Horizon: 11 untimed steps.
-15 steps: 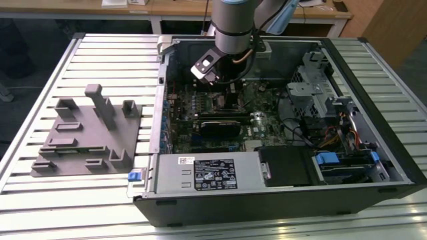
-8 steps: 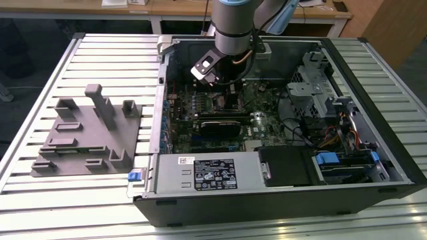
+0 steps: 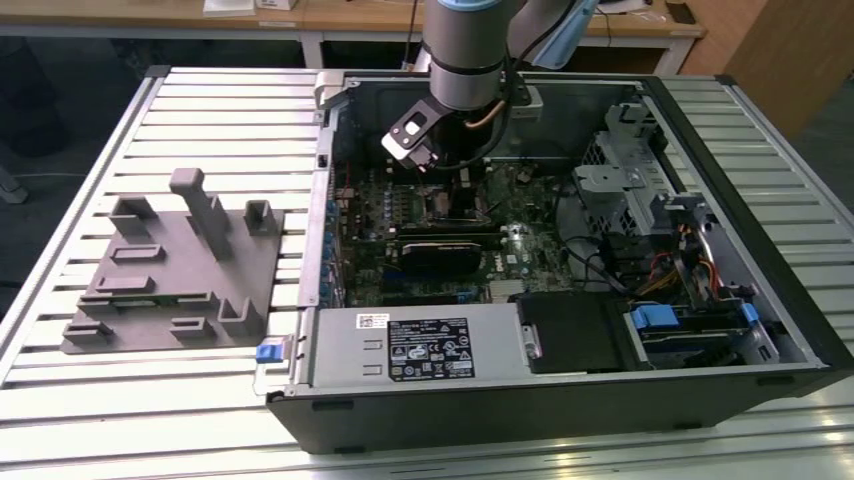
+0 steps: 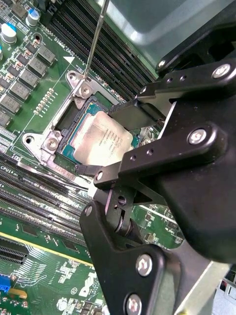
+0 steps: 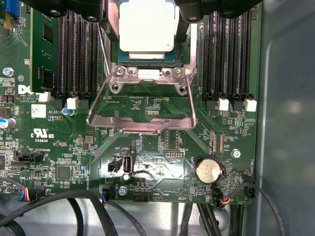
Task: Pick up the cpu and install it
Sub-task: 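Place the cpu into insertion slot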
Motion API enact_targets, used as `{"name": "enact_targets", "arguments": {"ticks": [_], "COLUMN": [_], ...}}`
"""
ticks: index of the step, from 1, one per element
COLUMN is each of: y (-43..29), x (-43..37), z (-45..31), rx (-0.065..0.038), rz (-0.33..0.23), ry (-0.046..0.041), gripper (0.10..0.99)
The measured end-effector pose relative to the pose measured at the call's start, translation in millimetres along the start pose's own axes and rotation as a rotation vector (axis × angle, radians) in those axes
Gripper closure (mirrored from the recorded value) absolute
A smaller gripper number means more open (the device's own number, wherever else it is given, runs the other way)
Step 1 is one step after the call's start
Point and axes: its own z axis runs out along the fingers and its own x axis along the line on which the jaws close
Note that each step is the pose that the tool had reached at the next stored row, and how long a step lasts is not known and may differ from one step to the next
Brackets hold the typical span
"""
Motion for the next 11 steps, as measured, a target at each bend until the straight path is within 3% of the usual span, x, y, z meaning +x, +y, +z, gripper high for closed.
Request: {"name": "enact_targets", "arguments": {"ticks": [3, 4, 11], "y": [0.0, 0.0, 0.1], "x": [0.0, 0.0, -0.1], "z": [0.0, 0.0, -3.2], "rx": [0.0, 0.0, 0.0], "rz": [0.0, 0.0, 0.0], "ry": [-0.0001, -0.0002, -0.0004], "gripper": [0.541, 0.478, 0.478]}}
